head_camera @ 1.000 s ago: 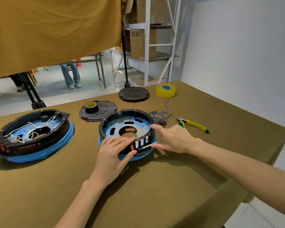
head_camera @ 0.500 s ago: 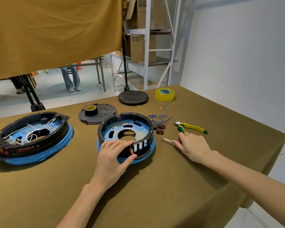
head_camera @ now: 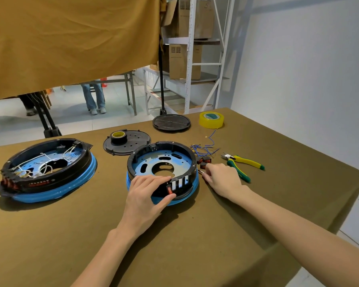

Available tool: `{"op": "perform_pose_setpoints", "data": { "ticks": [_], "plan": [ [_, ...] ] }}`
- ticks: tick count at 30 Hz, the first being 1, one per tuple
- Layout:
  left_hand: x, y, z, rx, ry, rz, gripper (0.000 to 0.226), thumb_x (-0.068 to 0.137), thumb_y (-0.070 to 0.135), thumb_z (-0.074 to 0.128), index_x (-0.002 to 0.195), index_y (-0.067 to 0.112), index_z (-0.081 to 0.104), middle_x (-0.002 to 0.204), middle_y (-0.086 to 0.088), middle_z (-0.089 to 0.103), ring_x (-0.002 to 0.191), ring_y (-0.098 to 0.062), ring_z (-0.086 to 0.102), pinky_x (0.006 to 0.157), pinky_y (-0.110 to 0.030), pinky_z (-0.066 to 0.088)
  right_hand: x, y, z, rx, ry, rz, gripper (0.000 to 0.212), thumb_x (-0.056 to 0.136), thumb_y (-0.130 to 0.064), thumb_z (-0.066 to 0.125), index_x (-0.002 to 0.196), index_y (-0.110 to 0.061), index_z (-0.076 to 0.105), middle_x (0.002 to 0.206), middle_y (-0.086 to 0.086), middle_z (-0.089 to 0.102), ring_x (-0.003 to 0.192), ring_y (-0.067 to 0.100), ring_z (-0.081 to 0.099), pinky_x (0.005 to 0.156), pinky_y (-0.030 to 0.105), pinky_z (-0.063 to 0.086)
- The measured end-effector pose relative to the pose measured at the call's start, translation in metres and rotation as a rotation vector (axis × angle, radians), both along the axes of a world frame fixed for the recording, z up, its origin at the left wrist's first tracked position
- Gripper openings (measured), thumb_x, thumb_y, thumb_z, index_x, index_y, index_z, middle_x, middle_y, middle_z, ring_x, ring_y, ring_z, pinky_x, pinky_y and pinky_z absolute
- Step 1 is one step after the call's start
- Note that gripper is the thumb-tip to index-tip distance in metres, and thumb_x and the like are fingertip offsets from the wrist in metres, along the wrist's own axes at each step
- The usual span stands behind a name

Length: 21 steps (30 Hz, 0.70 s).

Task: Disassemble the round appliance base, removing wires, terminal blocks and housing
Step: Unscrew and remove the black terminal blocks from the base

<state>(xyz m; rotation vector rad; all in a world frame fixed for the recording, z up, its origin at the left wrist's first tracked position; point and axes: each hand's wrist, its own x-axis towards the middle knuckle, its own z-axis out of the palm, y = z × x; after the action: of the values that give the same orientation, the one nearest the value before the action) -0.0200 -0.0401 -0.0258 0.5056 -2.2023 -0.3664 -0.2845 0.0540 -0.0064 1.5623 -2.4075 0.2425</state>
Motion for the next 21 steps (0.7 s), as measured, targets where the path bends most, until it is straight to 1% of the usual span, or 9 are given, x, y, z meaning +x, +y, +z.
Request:
{"op": "perform_pose_setpoints", "data": {
  "ticks": [1,3,5,6,8,11,15,18,21],
  "plan": [
    [0.000,0.000,0.000,0.005,-0.001,-0.001,0.054,0.087,0.059,0.064,0.131,0.028,0.068,0.122,0.012,0.071,0.119,-0.003,0.053,0.106,-0.031,0.039,0.004,-0.002,0.003,-0.053,-0.014,-0.017,0.021,0.101,-0.041,0.054,0.095,-0.022,0.060,0.092,-0.002,0.063,0.082,0.018,0.062,0.062,0.030,0.044],
    [0.002,0.000,0.000,0.008,-0.004,-0.006,0.054,0.087,0.059,0.066,0.132,0.030,0.067,0.123,0.013,0.070,0.120,-0.002,0.053,0.106,-0.030,0.039,0.017,-0.002,0.010,-0.292,-0.073,0.005,0.016,0.098,-0.034,0.061,0.089,-0.021,0.061,0.086,-0.005,0.057,0.076,0.012,0.057,0.062,0.025,0.043],
    [0.002,0.000,0.000,0.001,-0.002,-0.008,0.053,0.088,0.059,0.067,0.132,0.030,0.066,0.123,0.014,0.069,0.120,0.000,0.051,0.106,-0.029,0.038,0.038,0.003,0.019,-0.546,-0.196,0.122,0.019,0.094,-0.031,0.064,0.078,-0.027,0.056,0.072,-0.013,0.051,0.065,0.005,0.052,0.055,0.014,0.034],
    [0.002,0.000,0.000,0.000,0.003,-0.005,0.053,0.088,0.060,0.066,0.132,0.030,0.066,0.123,0.014,0.070,0.119,0.001,0.051,0.106,-0.027,0.037,0.050,0.006,0.023,-0.587,-0.275,0.209,0.022,0.094,-0.034,0.063,0.075,-0.031,0.054,0.068,-0.015,0.050,0.065,0.004,0.052,0.054,0.012,0.034],
    [0.000,0.001,0.001,0.003,0.005,0.001,0.053,0.088,0.061,0.065,0.130,0.029,0.068,0.121,0.013,0.071,0.117,0.000,0.052,0.105,-0.026,0.038,0.077,0.013,0.028,-0.463,-0.357,0.341,0.025,0.095,-0.050,0.057,0.074,-0.036,0.055,0.064,-0.018,0.052,0.068,0.004,0.056,0.055,0.012,0.037],
    [0.000,0.002,0.002,-0.007,0.005,0.003,0.049,0.085,0.049,0.072,0.129,0.026,0.070,0.120,0.011,0.072,0.115,-0.005,0.056,0.103,-0.030,0.042,0.102,0.014,0.028,-0.251,-0.265,0.358,0.040,0.091,-0.069,0.048,0.076,-0.034,0.062,0.064,-0.017,0.054,0.064,0.000,0.053,0.054,0.014,0.038],
    [0.001,0.003,0.004,-0.009,-0.012,0.016,0.051,0.078,0.026,0.089,0.126,0.022,0.072,0.117,0.007,0.074,0.113,-0.009,0.060,0.102,-0.036,0.047,0.113,0.006,0.029,-0.204,-0.186,0.320,0.039,0.091,-0.060,0.054,0.077,-0.027,0.070,0.069,-0.010,0.065,0.065,0.005,0.057,0.055,0.020,0.046],
    [0.003,0.001,0.005,-0.005,-0.024,0.007,0.051,0.078,0.026,0.089,0.126,0.021,0.073,0.118,0.008,0.074,0.114,-0.010,0.061,0.103,-0.036,0.048,0.117,0.002,0.032,-0.177,-0.161,0.362,0.035,0.096,-0.051,0.053,0.071,-0.028,0.059,0.062,-0.010,0.058,0.056,0.006,0.053,0.049,0.017,0.033],
    [0.005,-0.001,0.005,-0.016,-0.027,-0.017,0.051,0.080,0.035,0.086,0.127,0.022,0.072,0.120,0.009,0.073,0.116,-0.007,0.058,0.105,-0.036,0.046,0.112,0.006,0.037,-0.147,-0.250,0.431,0.033,0.098,-0.047,0.051,0.073,-0.027,0.055,0.063,-0.011,0.054,0.058,0.006,0.052,0.052,0.017,0.036]
  ]
}}
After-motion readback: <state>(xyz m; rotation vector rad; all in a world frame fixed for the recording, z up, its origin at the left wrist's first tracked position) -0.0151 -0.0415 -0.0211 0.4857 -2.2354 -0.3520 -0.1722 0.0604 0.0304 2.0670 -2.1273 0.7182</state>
